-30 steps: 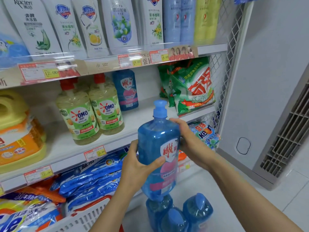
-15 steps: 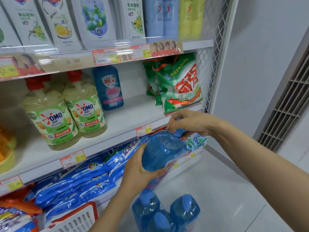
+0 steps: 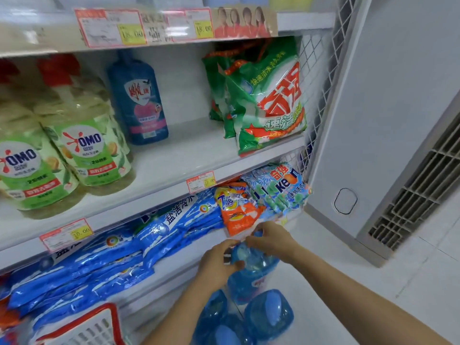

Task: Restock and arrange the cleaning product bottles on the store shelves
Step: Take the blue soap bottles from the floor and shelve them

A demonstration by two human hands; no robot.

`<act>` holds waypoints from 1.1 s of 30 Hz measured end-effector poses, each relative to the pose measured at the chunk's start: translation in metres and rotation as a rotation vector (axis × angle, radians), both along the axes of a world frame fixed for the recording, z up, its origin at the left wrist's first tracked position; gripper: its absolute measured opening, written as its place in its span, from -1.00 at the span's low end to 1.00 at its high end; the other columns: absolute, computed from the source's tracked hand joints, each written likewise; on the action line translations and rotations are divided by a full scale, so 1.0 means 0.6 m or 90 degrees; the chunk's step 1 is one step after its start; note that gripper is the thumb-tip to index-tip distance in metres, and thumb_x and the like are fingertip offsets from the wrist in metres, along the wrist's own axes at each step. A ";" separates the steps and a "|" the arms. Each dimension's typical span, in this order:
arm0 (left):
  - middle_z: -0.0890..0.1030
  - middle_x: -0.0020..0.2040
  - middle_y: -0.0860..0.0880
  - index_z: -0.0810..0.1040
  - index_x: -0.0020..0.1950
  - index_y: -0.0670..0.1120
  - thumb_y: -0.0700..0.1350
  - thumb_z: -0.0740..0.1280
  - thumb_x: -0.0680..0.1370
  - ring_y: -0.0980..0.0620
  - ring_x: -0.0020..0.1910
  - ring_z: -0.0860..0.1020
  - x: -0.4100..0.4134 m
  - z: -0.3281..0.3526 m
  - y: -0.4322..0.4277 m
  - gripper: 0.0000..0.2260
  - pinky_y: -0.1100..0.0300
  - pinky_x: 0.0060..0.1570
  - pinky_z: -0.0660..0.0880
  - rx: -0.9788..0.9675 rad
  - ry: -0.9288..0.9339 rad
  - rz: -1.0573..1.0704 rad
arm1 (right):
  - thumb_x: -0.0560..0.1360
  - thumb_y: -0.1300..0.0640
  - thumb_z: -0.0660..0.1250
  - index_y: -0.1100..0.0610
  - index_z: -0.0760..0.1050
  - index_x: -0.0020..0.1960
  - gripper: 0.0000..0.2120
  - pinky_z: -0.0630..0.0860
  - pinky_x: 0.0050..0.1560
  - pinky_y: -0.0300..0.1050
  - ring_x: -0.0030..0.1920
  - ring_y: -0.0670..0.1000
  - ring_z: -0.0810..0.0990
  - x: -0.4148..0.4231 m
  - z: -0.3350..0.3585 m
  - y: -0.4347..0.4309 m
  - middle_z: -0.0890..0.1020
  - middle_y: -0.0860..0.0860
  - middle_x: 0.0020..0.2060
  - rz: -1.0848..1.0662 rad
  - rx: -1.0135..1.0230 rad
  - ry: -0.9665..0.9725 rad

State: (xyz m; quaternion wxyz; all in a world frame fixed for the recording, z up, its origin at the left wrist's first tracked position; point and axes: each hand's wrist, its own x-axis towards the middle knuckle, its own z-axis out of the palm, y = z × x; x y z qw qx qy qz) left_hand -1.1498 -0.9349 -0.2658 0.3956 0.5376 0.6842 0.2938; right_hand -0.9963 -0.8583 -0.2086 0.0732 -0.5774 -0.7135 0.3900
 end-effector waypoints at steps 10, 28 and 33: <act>0.64 0.18 0.01 0.50 0.32 0.05 -0.11 0.52 0.42 0.00 0.11 0.61 -0.032 -0.095 0.020 -0.52 0.11 0.12 0.53 -0.100 0.131 -0.068 | -0.01 -0.43 0.52 0.07 0.54 0.09 -0.16 0.60 0.09 -0.06 0.06 0.01 0.60 -0.005 -0.130 -0.001 0.62 0.01 0.05 0.044 -0.157 0.058; 0.52 0.30 0.09 0.48 0.38 0.05 0.07 0.15 0.65 0.03 0.25 0.51 -0.107 0.021 -0.031 -0.67 0.15 0.19 0.41 0.154 0.386 -0.082 | 0.45 -0.23 0.42 0.03 0.35 0.46 -0.32 0.42 0.38 -0.05 0.34 0.01 0.46 -0.004 -0.114 0.004 0.46 0.01 0.39 0.207 -0.078 -0.083; 0.57 0.11 -0.09 0.59 0.22 -0.09 0.00 0.20 0.58 -0.12 0.08 0.51 -0.193 0.127 -0.040 -0.68 -0.01 0.14 0.38 0.501 0.570 0.043 | 0.52 -0.04 0.41 0.08 0.49 0.34 -0.56 0.61 0.06 -0.15 0.05 -0.06 0.62 -0.080 0.042 0.021 0.61 -0.01 0.13 0.242 0.140 0.129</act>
